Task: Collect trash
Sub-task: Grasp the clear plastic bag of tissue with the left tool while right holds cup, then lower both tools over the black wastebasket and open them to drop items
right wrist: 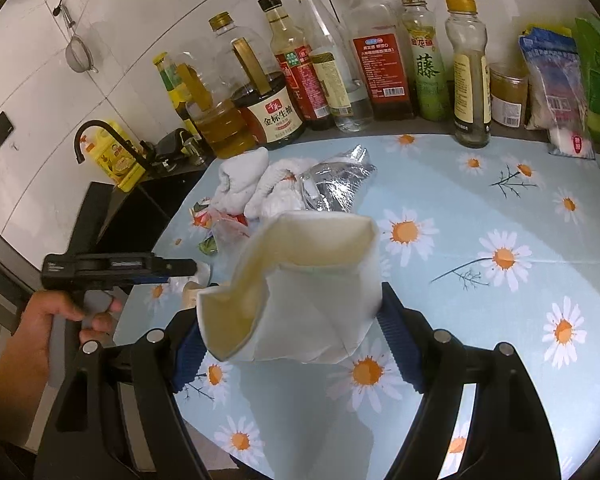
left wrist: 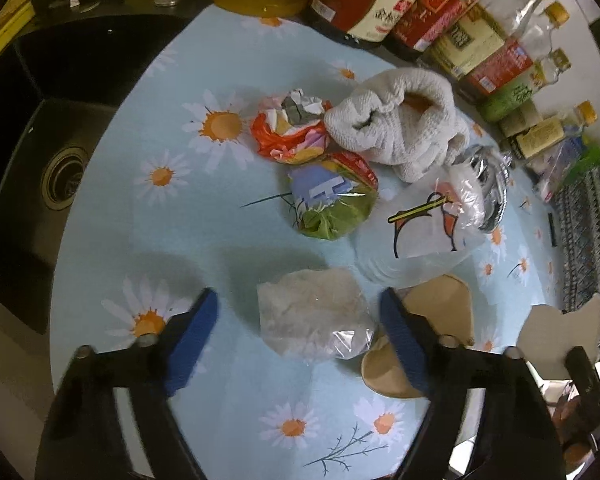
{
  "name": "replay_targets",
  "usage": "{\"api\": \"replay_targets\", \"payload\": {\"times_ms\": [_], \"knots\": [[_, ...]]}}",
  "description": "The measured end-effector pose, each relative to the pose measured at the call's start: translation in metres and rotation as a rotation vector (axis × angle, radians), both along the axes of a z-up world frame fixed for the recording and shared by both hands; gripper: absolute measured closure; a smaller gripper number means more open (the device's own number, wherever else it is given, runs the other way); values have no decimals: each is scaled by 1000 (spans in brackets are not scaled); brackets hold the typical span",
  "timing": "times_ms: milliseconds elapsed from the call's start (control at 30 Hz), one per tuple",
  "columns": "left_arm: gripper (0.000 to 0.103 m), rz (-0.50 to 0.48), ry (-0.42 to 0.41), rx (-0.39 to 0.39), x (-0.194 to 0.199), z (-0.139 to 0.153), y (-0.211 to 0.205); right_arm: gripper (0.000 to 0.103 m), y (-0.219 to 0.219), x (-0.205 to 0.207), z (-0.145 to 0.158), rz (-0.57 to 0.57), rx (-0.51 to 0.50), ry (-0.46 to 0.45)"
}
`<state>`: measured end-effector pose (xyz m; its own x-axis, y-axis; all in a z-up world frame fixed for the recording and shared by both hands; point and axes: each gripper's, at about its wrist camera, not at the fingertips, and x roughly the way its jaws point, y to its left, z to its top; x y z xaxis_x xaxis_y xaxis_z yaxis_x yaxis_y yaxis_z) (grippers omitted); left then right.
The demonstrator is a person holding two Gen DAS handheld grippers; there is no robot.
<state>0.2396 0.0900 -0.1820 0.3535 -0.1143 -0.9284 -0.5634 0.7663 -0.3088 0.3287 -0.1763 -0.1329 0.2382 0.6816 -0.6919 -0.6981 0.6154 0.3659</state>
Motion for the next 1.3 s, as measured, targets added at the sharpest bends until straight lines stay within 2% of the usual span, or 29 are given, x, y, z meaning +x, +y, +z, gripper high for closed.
{"api": "replay_targets", "payload": {"times_ms": [167,433,600,800,967,1300], "knots": [[48,-32,23,5,6,-6,-4,26,-3,0,-2,-12,7,13],[50,-35,5,13,3,-1,-3,26,-4,-8,0,-9,8,5],[50,-36,-29,13,-10,15,-1,26,0,-17,3,-3,7,-5],[50,-60,-90,12,-39,35,-8,26,8,-38,5,7,-8,-17],[50,-100,-122,52,-71,47,-21,26,12,-64,6,10,-24,-24],[50,-157,-153,8,-136,42,-39,26,15,-134,-3,-11,-69,-20]]}}
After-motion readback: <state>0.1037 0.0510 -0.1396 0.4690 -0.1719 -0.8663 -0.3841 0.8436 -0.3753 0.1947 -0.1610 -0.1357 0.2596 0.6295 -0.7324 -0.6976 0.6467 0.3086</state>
